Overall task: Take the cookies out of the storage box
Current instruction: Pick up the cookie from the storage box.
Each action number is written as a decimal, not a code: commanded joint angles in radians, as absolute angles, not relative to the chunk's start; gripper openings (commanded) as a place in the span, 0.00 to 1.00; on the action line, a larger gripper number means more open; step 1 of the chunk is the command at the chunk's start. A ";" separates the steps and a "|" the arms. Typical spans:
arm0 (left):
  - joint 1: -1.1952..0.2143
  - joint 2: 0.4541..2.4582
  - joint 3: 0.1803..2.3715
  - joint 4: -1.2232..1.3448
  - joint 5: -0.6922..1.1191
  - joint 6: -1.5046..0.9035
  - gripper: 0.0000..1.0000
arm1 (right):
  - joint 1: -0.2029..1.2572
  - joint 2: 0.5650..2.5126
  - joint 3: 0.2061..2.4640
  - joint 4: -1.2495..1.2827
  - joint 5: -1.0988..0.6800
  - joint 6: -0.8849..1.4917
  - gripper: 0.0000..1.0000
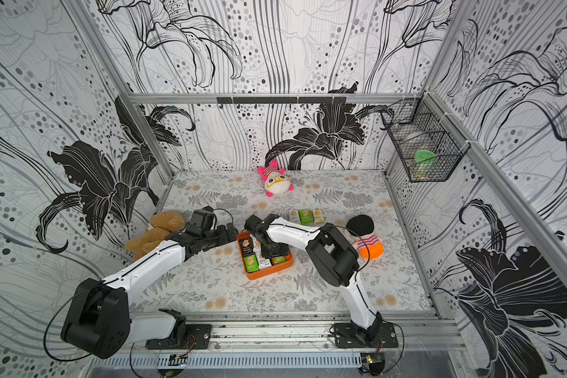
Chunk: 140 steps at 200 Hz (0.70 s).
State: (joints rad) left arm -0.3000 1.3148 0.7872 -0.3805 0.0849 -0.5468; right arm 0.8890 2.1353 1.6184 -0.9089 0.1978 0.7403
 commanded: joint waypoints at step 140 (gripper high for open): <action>-0.289 1.306 0.800 -0.368 0.077 -0.535 0.97 | 0.891 2.084 1.744 -0.935 0.277 0.686 0.44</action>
State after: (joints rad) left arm -0.2935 1.3148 0.7872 -0.3820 0.0856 -0.5442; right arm 0.8890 2.1071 1.7012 -0.9154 0.2451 0.7155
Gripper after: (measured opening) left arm 0.972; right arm 0.443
